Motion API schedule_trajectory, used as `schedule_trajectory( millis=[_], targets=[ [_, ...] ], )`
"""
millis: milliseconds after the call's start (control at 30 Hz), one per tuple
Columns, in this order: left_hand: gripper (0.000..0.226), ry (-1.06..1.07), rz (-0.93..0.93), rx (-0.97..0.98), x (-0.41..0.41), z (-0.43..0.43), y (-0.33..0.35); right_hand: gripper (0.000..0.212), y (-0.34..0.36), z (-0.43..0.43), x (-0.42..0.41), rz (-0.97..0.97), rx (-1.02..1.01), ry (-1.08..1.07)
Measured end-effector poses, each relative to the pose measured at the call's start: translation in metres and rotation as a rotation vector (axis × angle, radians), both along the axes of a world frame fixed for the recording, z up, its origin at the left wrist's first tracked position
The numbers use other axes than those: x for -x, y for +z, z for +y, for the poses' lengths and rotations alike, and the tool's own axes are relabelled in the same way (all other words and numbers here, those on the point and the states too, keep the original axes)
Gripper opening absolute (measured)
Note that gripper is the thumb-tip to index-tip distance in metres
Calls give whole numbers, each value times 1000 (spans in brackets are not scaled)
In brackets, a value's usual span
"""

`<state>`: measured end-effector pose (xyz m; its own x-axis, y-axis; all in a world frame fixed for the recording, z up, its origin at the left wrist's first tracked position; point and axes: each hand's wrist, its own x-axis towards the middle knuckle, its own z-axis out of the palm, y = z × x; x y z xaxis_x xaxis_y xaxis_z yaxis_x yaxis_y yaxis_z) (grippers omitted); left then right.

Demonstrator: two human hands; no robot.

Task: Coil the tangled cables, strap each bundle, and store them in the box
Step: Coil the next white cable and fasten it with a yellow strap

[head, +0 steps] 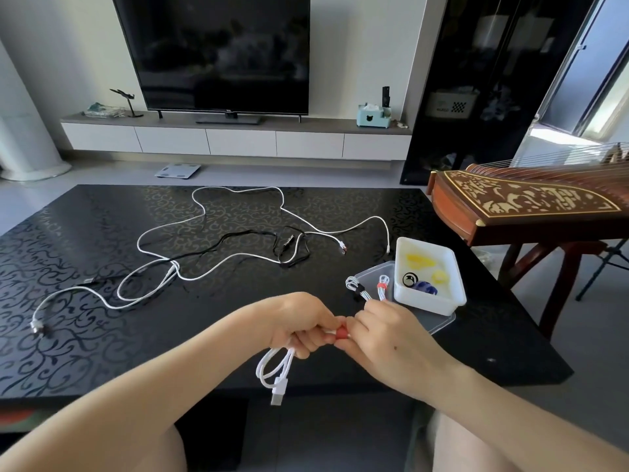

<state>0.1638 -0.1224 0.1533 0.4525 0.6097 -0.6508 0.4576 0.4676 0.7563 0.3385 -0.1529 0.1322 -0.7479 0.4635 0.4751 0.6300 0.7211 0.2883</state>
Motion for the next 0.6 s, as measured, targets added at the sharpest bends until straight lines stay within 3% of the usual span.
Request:
schedule_trajectory(
  millis=[200,400,500,600],
  targets=[
    [35,-92,-136,254,9,13,6,17,-6,-4,2,500,345,44],
    [33,-239,-221,279,20,12,1,10,-12,-4,2,580,852,80],
    [55,-301,-379,239,36,17,-6,13,-14,-1,4,603,962,87],
    [61,-145,-511,228,53,22,-20,21,-16,3,6,694,1020,36]
  ],
)
